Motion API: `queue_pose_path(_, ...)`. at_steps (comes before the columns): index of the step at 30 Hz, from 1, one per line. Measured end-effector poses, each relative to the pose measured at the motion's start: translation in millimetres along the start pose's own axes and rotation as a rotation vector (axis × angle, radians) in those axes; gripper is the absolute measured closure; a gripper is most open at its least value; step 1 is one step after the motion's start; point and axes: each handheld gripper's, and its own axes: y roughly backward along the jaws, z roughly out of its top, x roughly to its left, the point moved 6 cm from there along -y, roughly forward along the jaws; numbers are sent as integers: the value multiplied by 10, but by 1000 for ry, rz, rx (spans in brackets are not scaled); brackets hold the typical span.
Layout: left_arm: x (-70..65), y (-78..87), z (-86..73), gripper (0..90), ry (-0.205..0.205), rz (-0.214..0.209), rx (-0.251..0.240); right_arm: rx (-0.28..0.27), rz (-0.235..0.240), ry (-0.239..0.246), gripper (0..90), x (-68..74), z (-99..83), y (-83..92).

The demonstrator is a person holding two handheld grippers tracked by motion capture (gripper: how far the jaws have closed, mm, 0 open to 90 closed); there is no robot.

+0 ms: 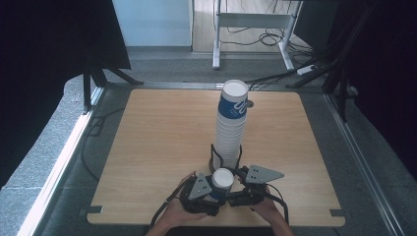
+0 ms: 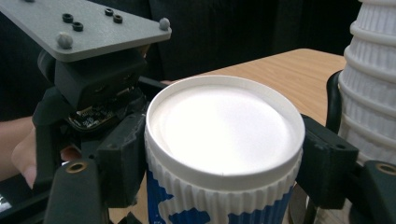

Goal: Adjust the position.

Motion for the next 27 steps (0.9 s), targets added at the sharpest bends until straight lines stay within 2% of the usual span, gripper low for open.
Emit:
queue_pose_path(5,73,38,-2,205,8,21,5,-10,-8,-5,208,-18,49,60)
queue_pose_path(7,103,48,-8,205,-5,39,15,-14,-11,-7,208,-26,60,80)
queue_pose_path(8,126,60,-14,205,-27,63,30,-18,-18,-8,208,-44,76,128)
queue_pose_path(11,141,76,-16,205,-39,80,41,-22,-26,-9,208,-67,90,182)
queue_pose_path(16,176,86,-43,205,-107,146,102,-7,-53,-15,212,-134,86,320)
queue_pose_path(17,176,86,-43,205,-107,146,102,-7,-53,-15,212,-134,86,320)
queue_pose_path(20,157,58,-69,206,-153,178,143,37,-49,-31,210,-155,27,337)
queue_pose_path(21,157,58,-69,206,-153,178,143,37,-49,-31,210,-155,27,337)
queue_pose_path(22,142,43,-86,206,-190,204,172,59,-46,-34,208,-158,-14,333)
queue_pose_path(23,142,43,-86,206,-190,204,172,67,-45,-36,207,-159,-32,332)
queue_pose_path(24,123,30,-99,207,-230,225,196,76,-43,-38,206,-159,-49,334)
queue_pose_path(25,123,30,-99,206,-230,225,196,76,-43,-38,206,-159,-49,334)
queue_pose_path(26,102,17,-106,207,-259,236,213,93,-42,-37,203,-155,-75,339)
queue_pose_path(27,102,17,-106,207,-259,236,213,101,-41,-36,200,-152,-85,342)
